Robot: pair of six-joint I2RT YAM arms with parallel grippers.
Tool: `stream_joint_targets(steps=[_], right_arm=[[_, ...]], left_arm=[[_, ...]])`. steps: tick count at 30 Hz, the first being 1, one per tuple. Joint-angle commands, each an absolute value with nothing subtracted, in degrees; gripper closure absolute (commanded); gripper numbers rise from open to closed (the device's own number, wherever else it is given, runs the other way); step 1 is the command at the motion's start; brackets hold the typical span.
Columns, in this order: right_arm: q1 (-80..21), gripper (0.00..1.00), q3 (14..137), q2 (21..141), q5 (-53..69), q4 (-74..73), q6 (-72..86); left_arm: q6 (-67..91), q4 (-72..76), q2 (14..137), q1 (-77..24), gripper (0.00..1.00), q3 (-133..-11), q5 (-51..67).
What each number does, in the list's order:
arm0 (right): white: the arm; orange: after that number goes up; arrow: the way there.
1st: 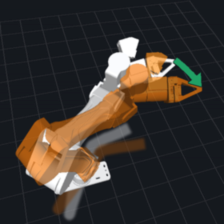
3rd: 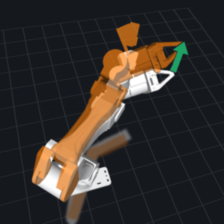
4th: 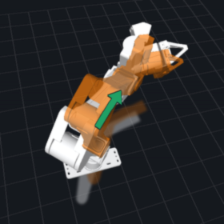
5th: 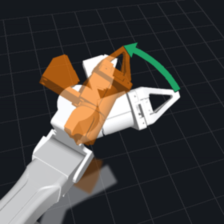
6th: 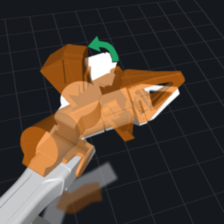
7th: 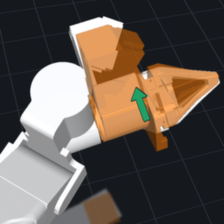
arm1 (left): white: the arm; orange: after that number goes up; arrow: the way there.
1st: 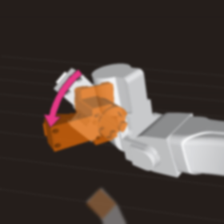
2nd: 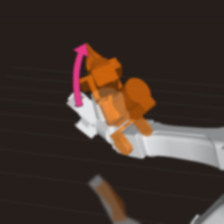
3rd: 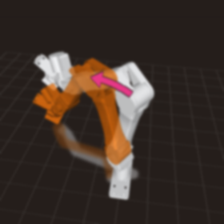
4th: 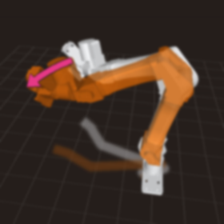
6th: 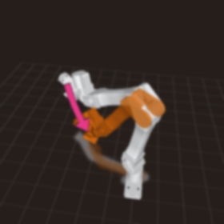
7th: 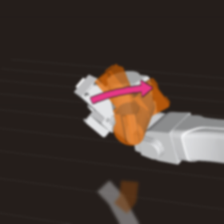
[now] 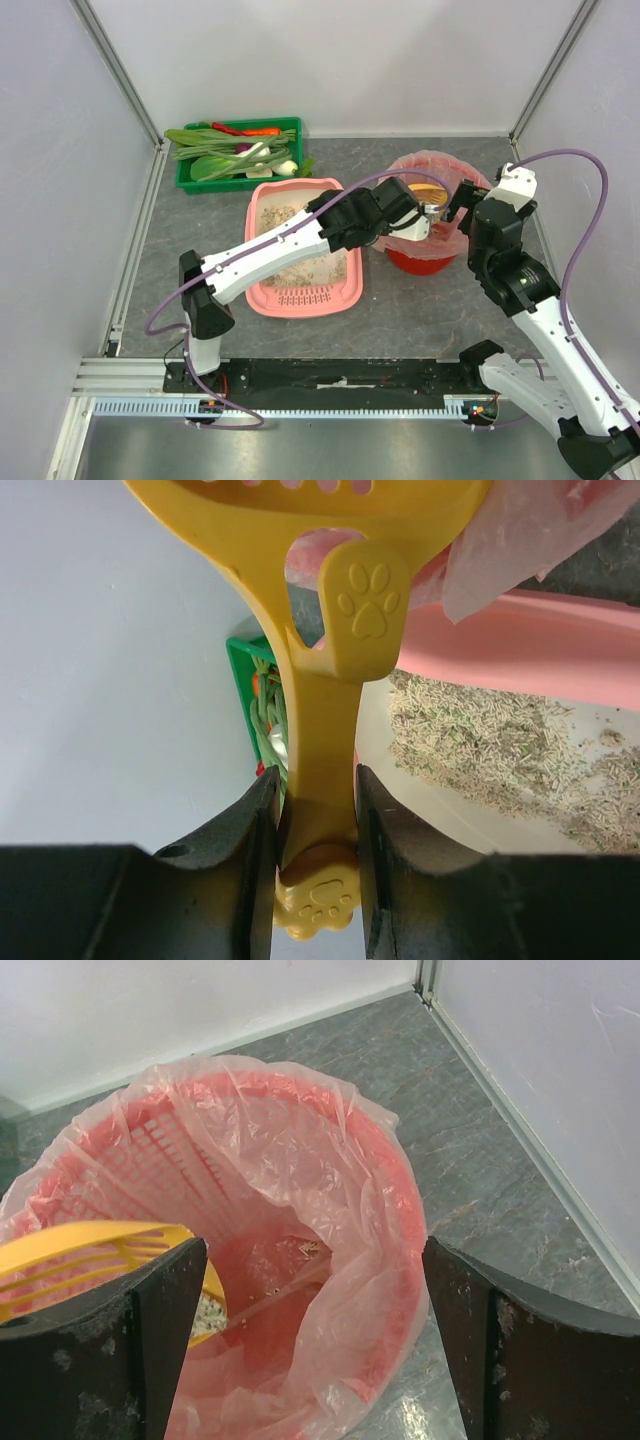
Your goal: Clean the litter box
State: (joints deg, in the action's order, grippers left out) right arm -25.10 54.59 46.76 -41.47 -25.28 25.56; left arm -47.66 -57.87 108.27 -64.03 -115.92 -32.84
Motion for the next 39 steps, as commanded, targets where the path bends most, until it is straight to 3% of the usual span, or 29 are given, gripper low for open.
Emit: stream_joint_targets(steps=[1,8,12,15,17,19,33,39], right_arm=[[-22.16,0.02,54.32,47.55,-36.84,-20.83,24.87],[-13.98,0.02,53.96,49.92,-28.49,-18.72,24.0],[-13.54,0.02,54.84,51.94,-23.3,-16.7,21.54],[-13.01,0.03,54.84,52.99,-22.15,-15.73,21.88],[-12.57,0.05,54.58,53.26,-22.06,-15.21,22.15],[-11.96,0.06,54.41,53.44,-21.89,-14.86,22.32],[-9.84,0.04,56.86,52.03,-25.66,-16.35,21.18],[-9.84,0.04,61.08,52.91,-29.0,-16.26,21.01]], left_arm=[[-46.85,-58.1,108.46,-63.46,0.98,-116.62,-34.01],[-46.67,-55.91,110.48,-59.85,0.98,-119.18,-36.73],[-48.76,-50.82,109.52,-60.03,0.98,-113.94,-40.85],[-54.38,-33.55,108.2,-60.2,0.98,-106.74,-48.74],[-64.35,-14.11,106.1,-60.64,0.98,-102.24,-50.27],[-71.51,-4.34,105.38,-61.08,0.98,-96.34,-49.66],[-65.49,-10.8,105.03,-62.4,0.98,-102.13,-49.83],[-46.96,-27.48,102.04,-62.4,0.98,-105.63,-48.96]])
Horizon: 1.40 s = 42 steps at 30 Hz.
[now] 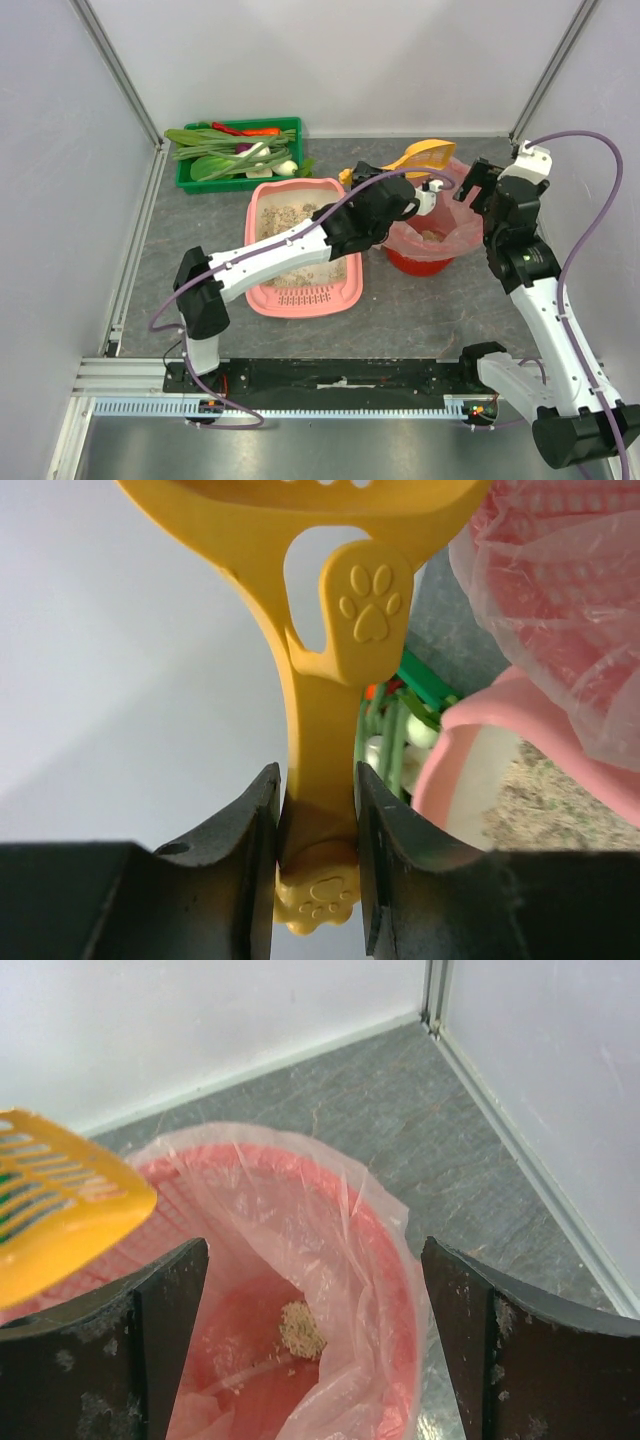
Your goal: Clean the litter box
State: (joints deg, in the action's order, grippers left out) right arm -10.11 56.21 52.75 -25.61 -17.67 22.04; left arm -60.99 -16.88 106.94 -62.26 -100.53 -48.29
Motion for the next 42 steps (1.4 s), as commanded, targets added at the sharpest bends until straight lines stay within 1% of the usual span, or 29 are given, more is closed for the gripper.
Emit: stream_joint_targets(steps=[1,2,6,7,9,10,12,13,14,15,16,18,24,28,37,42], right_arm=[[-9.93,0.04,62.04,53.08,-28.92,-16.35,21.09],[-9.84,0.04,62.4,53.52,-28.65,-16.35,21.01],[-9.76,0.03,63.19,55.02,-26.81,-16.35,21.53],[-9.84,0.03,63.11,55.37,-26.55,-16.43,21.71],[-9.84,0.04,63.46,56.34,-25.32,-16.43,22.23],[-9.84,0.04,63.81,56.77,-24.88,-16.35,22.67],[-9.84,0.04,64.42,58.18,-23.83,-16.35,22.85],[-9.93,0.04,64.95,58.62,-23.56,-16.35,23.2],[-9.84,0.04,65.04,59.67,-23.29,-16.43,23.2],[-9.84,0.04,65.47,60.03,-22.68,-16.44,23.38],[-9.93,0.04,65.57,60.99,-22.33,-16.35,23.38],[-9.76,0.04,65.92,61.61,-21.63,-16.35,23.64],[-9.84,0.04,65.74,63.63,-20.22,-16.17,25.31],[-9.84,0.04,65.57,64.34,-20.3,-15.91,26.01],[-9.84,0.04,62.84,62.32,-23.46,-15.91,25.49],[-9.84,0.04,61.35,61.35,-24.87,-16.0,25.05]], left_arm=[[-41.63,-30.12,101.43,-62.4,0.98,-106.6,-48.52],[-39.14,-35.11,100.56,-62.4,0.98,-108.09,-47.99],[-27.45,-46.2,97.04,-62.23,0.98,-108.81,-45.63],[-20.81,-48.58,96.34,-62.05,0.98,-108.72,-44.66],[-13.83,-55.76,93.44,-61.27,0.98,-107.58,-40.1],[-7.01,-57.55,92.12,-61.0,0.98,-105.58,-38.6],[-0.73,-62.9,88.27,-60.47,0.98,-103.02,-33.51],[5.56,-64.58,86.94,-60.12,0.98,-99.96,-31.4],[8.23,-65.82,85.62,-59.77,0.98,-98.19,-26.59],[13.13,-68.18,82.91,-58.72,0.98,-96.35,-24.37],[15.36,-69.33,81.84,-58.19,0.98,-93.2,-20.95],[19.49,-71.88,79.29,-56.35,0.98,-90.45,-18.03],[24.16,-76.02,78.49,-48.35,0.98,-86.49,-8.71],[25.75,-77.6,80.93,-42.9,0.98,-84.64,-1.52],[22.85,-80.59,89.82,-37.8,0.98,-87.63,9.12],[21.97,-82.35,94.2,-32.88,0.98,-90.17,13.08]])
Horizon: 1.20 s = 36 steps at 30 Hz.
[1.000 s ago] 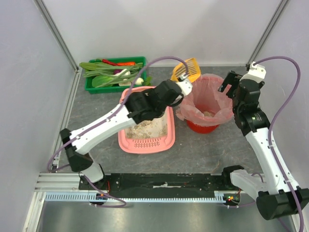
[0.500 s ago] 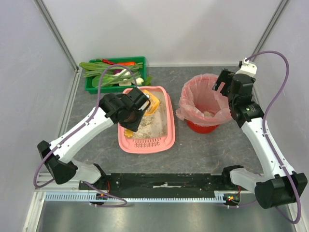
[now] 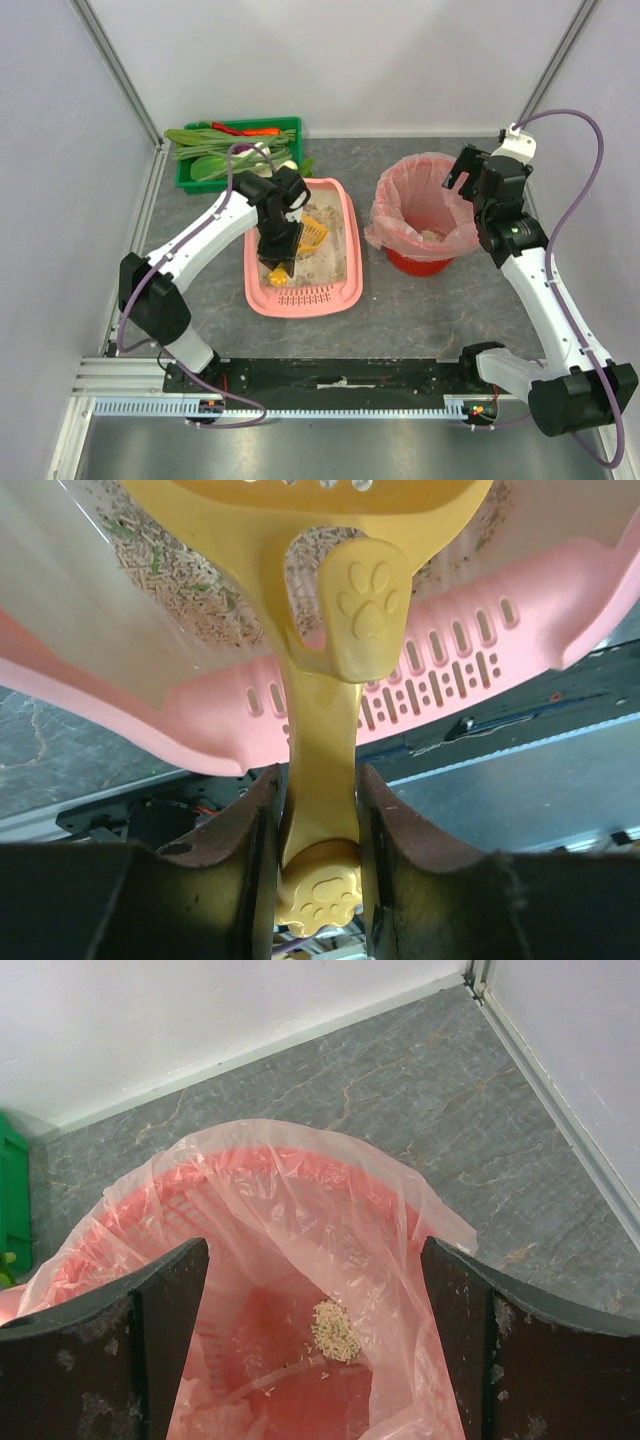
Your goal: Clean the litter box
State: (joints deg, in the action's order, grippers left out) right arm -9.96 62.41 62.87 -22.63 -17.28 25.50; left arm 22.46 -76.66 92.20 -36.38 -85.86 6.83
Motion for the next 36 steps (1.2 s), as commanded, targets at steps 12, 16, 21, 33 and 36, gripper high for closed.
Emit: stream_joint_targets(steps=[12,16,21,33,36], right_arm=[[-9.84,0.03,60.12,62.31,-27.86,-14.85,23.47],[-9.84,0.03,59.59,62.4,-28.04,-14.5,23.47],[-9.84,0.03,59.94,63.01,-28.39,-14.41,22.15],[-9.84,0.03,60.12,64.07,-28.56,-14.33,21.8],[-9.84,0.03,60.03,64.07,-28.65,-14.33,21.88]], left_arm=[[24.87,-86.75,102.31,-24.35,0.98,-96.77,24.42],[26.71,-86.84,101.51,-22.33,0.98,-93.78,25.22],[29.62,-86.31,101.34,-21.45,0.98,-90.8,26.46],[31.64,-82.62,103.09,-19.25,0.98,-88.68,23.64],[31.46,-81.92,104.32,-18.55,0.98,-88.68,23.9]])
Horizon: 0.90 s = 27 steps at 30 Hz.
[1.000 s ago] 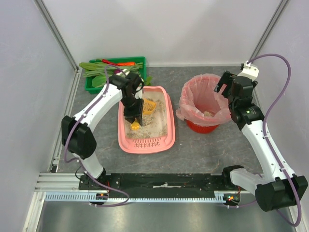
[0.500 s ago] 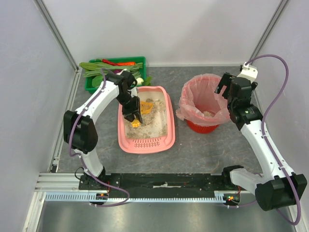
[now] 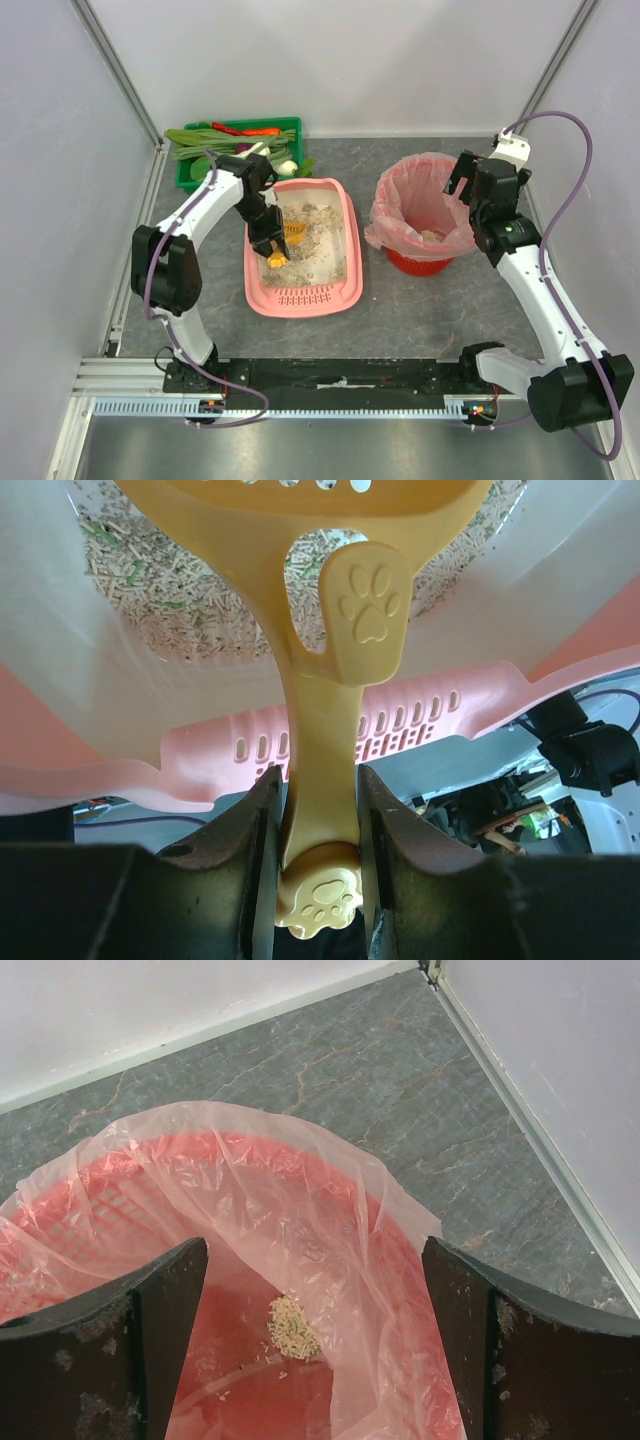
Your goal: Clean the litter box
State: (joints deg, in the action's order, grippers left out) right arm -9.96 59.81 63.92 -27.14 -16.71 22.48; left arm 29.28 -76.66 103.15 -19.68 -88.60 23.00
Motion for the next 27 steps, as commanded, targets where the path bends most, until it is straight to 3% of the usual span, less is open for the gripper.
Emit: stream_joint_targets(steps=[1,27], right_arm=[[-9.84,0.03,60.03,64.07,-28.57,-14.33,21.88],[-9.84,0.02,62.49,66.62,-28.39,-14.41,21.45]], left_arm=[[31.38,-81.3,104.85,-18.37,0.98,-88.68,24.17],[26.19,-73.57,112.06,-18.28,0.98,-92.9,17.67]])
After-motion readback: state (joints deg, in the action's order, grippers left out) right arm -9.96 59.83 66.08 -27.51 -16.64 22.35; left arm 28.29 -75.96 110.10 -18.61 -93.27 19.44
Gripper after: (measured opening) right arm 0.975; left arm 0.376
